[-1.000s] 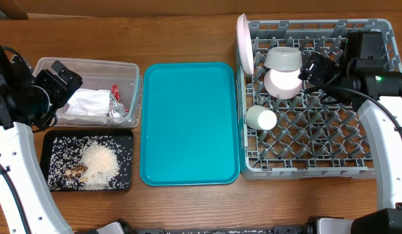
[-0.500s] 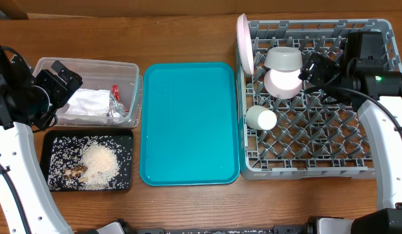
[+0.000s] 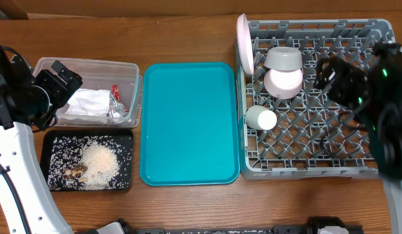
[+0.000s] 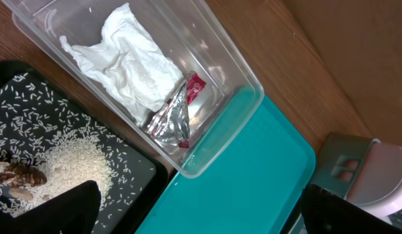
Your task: Sort waste into correct bins and load items into the dishwasher
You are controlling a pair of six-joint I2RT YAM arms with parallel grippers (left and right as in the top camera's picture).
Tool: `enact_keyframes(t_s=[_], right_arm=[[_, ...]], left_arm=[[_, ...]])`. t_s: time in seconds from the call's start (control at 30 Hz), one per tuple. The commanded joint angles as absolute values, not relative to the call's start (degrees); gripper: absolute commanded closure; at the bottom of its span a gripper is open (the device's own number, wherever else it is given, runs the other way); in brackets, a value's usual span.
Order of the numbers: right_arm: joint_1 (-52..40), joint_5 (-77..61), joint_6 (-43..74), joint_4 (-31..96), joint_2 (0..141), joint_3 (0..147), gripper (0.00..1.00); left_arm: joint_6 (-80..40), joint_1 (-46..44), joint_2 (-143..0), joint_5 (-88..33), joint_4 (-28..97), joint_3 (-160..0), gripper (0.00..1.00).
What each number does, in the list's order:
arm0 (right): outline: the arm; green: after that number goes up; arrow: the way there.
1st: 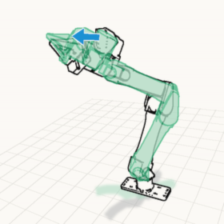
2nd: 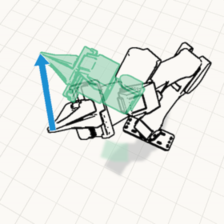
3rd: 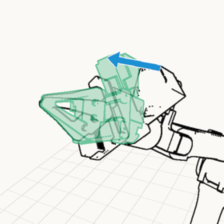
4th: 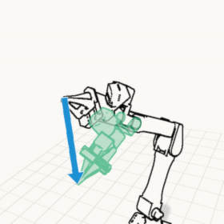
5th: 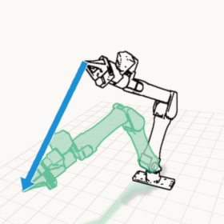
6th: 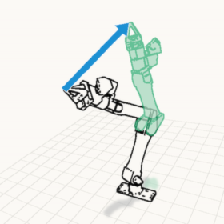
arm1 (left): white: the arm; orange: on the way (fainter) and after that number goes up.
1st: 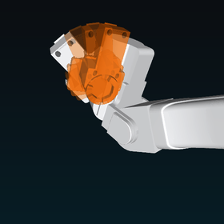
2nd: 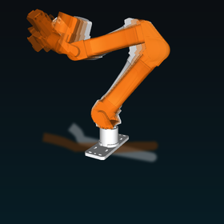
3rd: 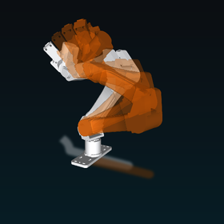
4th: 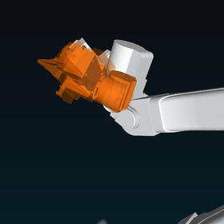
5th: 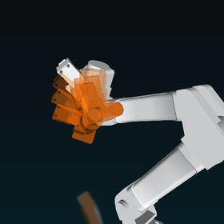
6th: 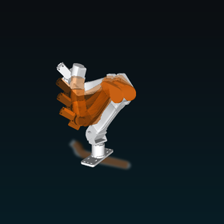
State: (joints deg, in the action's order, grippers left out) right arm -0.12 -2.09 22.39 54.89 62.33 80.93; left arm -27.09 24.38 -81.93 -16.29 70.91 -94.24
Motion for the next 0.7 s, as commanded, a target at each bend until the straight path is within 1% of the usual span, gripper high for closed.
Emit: enact_keyframes(t_s=[0.0,0.13,0.37,0.47,0.57,0.67], right_arm=[[-3.16,1.37,22.04,54.54,54.78,80.51,0.00],[-5.28,2.07,22.06,52.90,44.60,75.20,0.00],[-5.30,2.46,22.28,45.08,26.26,56.51,0.00],[-5.30,2.52,22.28,37.50,17.06,45.39,0.00],[-5.30,2.92,22.28,29.69,11.62,37.06,0.00],[-5.30,3.62,22.28,16.88,6.61,26.92,0.00]], left_arm=[[-27.66,24.40,-81.65,-16.12,70.89,-95.31,0.00],[-27.66,24.40,-81.65,-16.12,70.89,-95.31,0.00],[-27.66,24.40,-81.65,-16.12,70.89,-95.31,0.00],[-27.66,24.40,-81.65,-16.12,70.89,-95.31,0.00],[-27.66,24.40,-81.65,-16.12,70.89,-95.31,0.00],[-27.66,24.40,-81.65,-16.12,70.89,-95.31,0.00]])
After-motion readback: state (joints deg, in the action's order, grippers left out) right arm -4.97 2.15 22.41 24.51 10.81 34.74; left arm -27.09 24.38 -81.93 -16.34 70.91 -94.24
